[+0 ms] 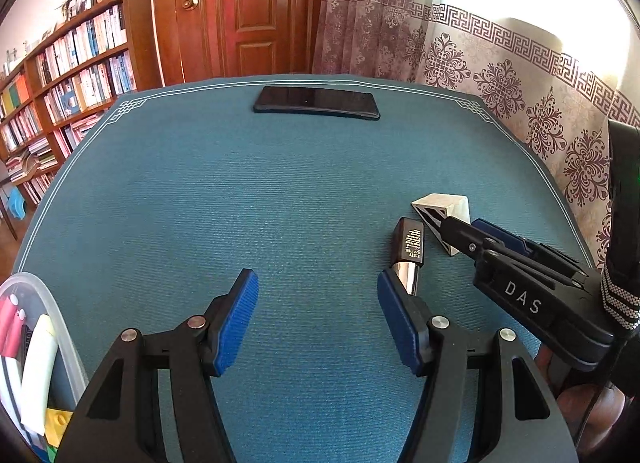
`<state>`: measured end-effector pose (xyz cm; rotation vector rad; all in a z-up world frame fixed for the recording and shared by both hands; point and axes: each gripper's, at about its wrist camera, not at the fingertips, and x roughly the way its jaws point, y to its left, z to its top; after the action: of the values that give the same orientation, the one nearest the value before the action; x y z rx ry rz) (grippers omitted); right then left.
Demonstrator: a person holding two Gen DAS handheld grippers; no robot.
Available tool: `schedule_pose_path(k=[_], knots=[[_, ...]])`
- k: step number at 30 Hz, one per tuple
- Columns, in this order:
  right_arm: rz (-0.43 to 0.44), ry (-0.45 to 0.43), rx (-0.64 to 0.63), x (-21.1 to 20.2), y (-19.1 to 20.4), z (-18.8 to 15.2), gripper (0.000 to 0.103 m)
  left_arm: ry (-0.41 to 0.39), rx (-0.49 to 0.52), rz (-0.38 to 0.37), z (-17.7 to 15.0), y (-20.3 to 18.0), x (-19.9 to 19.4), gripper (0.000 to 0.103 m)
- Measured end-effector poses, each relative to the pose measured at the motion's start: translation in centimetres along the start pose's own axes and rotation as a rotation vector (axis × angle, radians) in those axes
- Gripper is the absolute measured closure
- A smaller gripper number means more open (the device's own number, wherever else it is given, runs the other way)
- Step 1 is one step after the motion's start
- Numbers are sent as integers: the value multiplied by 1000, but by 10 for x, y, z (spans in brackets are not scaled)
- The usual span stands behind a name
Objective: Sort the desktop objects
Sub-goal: 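Grasp small white block with right tool while left tool approaches black cosmetic bottle, then close left tool on black cosmetic bottle while right tool holds white block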
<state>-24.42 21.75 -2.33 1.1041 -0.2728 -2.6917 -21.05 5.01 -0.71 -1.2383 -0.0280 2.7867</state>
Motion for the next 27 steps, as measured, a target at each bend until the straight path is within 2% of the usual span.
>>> schedule_pose_path(k=[5, 9, 15, 17, 19, 27], knots=[[-13, 0, -24, 4, 2, 6, 57, 14, 21, -12, -1, -6, 5, 37], [-38, -15, -55, 7, 1, 15, 48, 13, 34, -13, -1, -8, 6, 37], [0, 18, -64, 15, -1, 18, 46, 23, 17, -25, 1, -9, 14, 37], [2, 18, -69, 15, -1, 16, 49, 25, 15, -30, 2, -11, 17, 37], [25, 18, -66, 14, -2, 15, 65, 21, 16, -38, 3, -14, 19, 37], [-78, -31, 3, 2, -12, 13, 65, 27, 51, -88, 4, -31, 22, 37]])
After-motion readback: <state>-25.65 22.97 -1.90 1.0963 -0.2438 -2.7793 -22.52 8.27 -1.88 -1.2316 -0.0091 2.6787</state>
